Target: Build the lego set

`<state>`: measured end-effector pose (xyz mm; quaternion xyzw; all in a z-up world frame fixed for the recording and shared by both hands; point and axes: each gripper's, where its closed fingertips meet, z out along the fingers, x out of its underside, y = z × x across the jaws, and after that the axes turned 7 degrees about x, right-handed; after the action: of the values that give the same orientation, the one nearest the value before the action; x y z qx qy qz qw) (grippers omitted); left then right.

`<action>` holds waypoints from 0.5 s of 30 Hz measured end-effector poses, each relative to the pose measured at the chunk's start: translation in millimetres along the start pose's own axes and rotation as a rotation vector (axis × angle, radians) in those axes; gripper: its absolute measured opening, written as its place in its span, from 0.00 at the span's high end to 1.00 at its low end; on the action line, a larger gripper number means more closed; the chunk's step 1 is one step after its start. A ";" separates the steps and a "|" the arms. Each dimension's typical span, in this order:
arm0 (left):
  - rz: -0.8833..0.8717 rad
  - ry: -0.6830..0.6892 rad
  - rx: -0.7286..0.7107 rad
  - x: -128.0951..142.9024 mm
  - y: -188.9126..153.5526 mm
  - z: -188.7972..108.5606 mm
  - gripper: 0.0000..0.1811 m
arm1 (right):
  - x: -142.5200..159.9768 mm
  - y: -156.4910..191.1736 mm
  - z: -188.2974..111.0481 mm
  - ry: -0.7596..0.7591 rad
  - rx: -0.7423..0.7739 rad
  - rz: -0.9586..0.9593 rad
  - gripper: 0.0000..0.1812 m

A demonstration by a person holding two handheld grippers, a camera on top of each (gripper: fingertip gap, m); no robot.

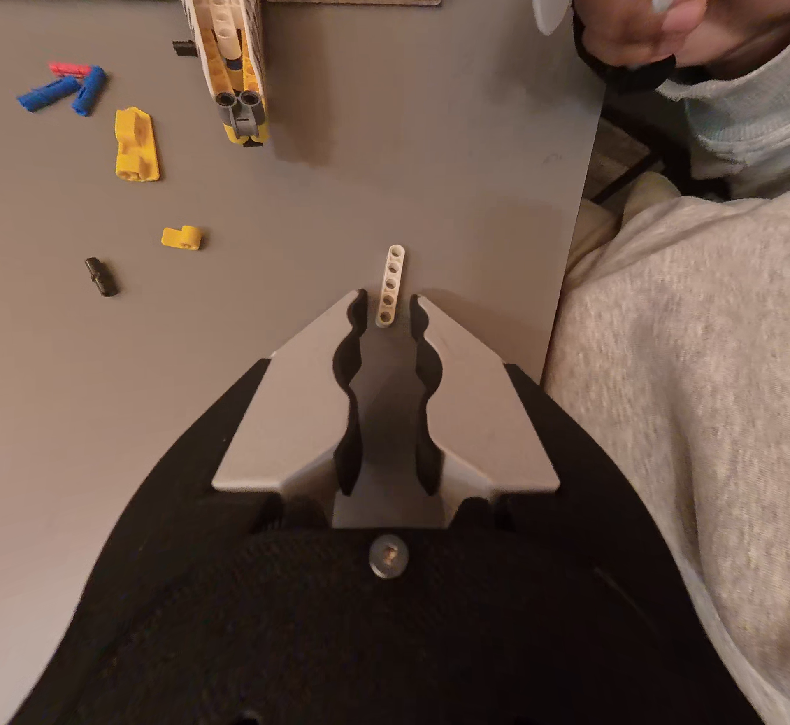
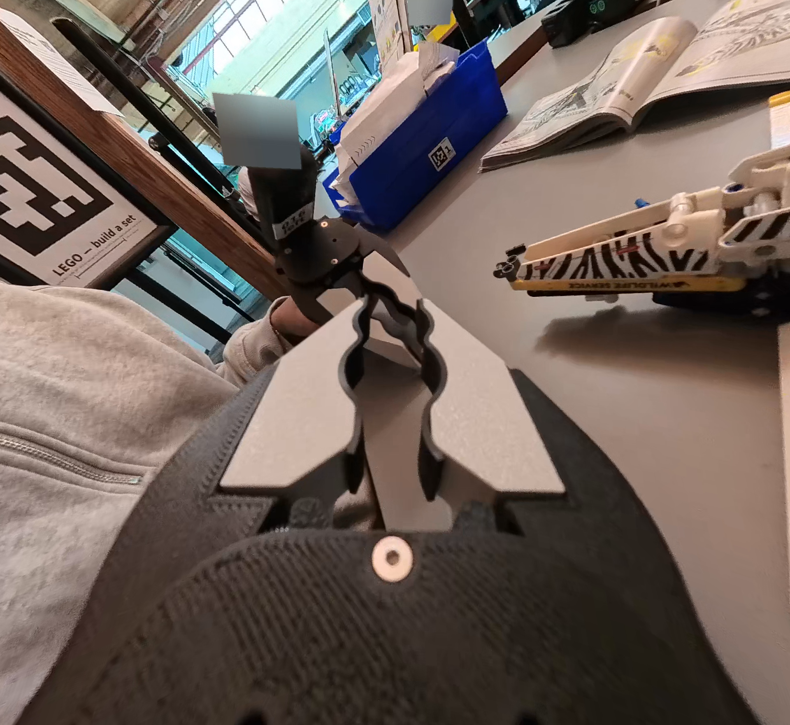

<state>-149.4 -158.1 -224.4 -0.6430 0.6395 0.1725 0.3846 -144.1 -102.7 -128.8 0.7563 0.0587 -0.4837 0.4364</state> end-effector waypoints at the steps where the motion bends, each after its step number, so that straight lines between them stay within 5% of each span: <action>1: -0.004 -0.005 0.005 -0.6 -0.2 -0.4 0.89 | 1.0 -0.2 0.1 0.002 0.004 -0.005 0.90; 6: -0.033 -0.112 0.013 -13.2 8.6 -14.0 0.79 | -3.3 0.3 -4.5 -0.024 0.019 -0.038 0.90; 12: -0.243 -0.158 -0.291 -16.6 94.6 -42.0 0.83 | -10.0 1.2 -8.4 -0.062 0.035 -0.080 0.90; 15: -0.269 -0.145 -0.304 -17.3 106.8 -35.7 0.82 | -8.5 3.9 -7.8 -0.067 0.030 -0.086 0.90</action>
<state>-263.2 -159.5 -218.4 -0.7591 0.4852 0.2598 0.3477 -141.3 -96.7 -118.6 0.7430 0.0693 -0.5278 0.4057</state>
